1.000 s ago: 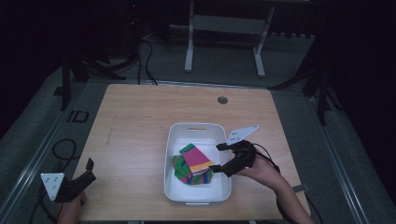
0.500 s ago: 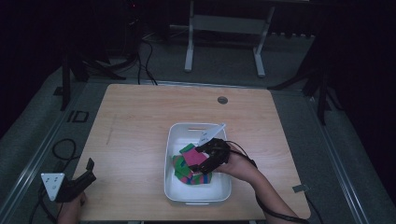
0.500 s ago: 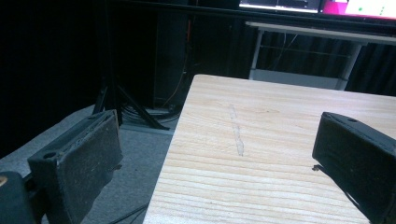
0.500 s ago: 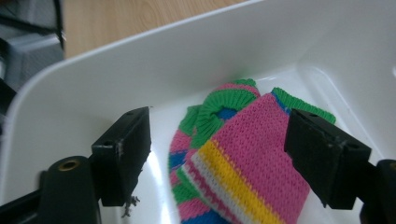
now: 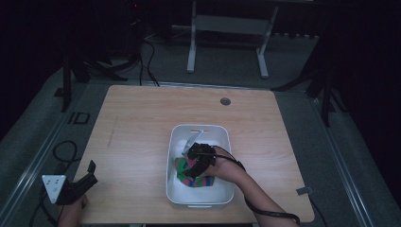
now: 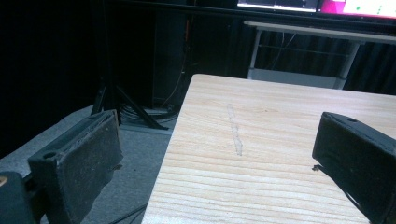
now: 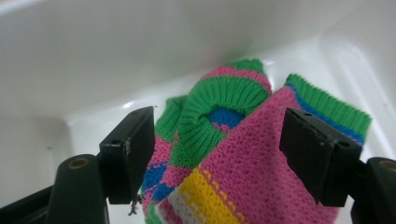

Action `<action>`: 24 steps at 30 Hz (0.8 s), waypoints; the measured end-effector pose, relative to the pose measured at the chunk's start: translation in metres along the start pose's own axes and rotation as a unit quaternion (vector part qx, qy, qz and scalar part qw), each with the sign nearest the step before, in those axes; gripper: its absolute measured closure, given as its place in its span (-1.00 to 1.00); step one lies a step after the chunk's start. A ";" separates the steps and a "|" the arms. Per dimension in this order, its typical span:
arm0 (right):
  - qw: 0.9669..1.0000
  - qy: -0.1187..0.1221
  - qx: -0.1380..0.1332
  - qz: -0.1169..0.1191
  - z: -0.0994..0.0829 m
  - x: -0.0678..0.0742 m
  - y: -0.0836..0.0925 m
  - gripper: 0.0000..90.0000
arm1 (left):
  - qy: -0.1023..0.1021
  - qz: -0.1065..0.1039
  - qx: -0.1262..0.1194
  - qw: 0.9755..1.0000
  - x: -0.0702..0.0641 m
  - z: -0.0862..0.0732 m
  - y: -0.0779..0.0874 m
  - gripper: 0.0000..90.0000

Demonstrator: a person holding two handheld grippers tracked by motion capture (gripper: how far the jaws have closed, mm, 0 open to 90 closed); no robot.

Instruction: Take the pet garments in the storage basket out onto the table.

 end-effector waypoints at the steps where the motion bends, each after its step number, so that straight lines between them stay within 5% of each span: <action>1: 1.000 0.001 0.007 -0.002 0.000 0.001 -0.002 -0.41 | 0.000 0.000 0.000 1.000 0.000 0.000 0.000 -0.96; 10: 0.998 0.031 0.051 -0.029 -0.003 0.011 -0.022 -0.57 | 0.000 0.000 -0.001 1.000 0.000 0.000 0.000 -0.96; 13: 0.992 0.068 0.079 -0.071 -0.008 0.015 -0.030 -0.59 | 0.000 0.000 -0.001 1.000 0.000 0.000 0.000 -0.96; 16: 0.990 0.083 0.081 -0.076 -0.008 0.017 -0.030 -0.28 | 0.000 0.000 -0.001 1.000 0.000 0.000 0.000 -0.96; 18: 0.988 0.095 0.077 -0.094 -0.008 0.017 -0.028 0.16 | 0.000 0.000 -0.001 1.000 0.000 0.000 0.000 -0.96; 24: 0.986 0.099 0.073 -0.110 -0.005 0.016 -0.022 0.45 | 0.001 0.000 0.000 1.000 0.000 0.000 0.000 -0.96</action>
Point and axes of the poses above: each handheld gripper's, and its own axes: y roughly backward along the jaws, z roughly out of its top, x roughly to its left, the point moved 3 cm from there along -y, roughly forward along the jaws, and after that the axes turned 8 degrees about -x, right-handed, at the moved point
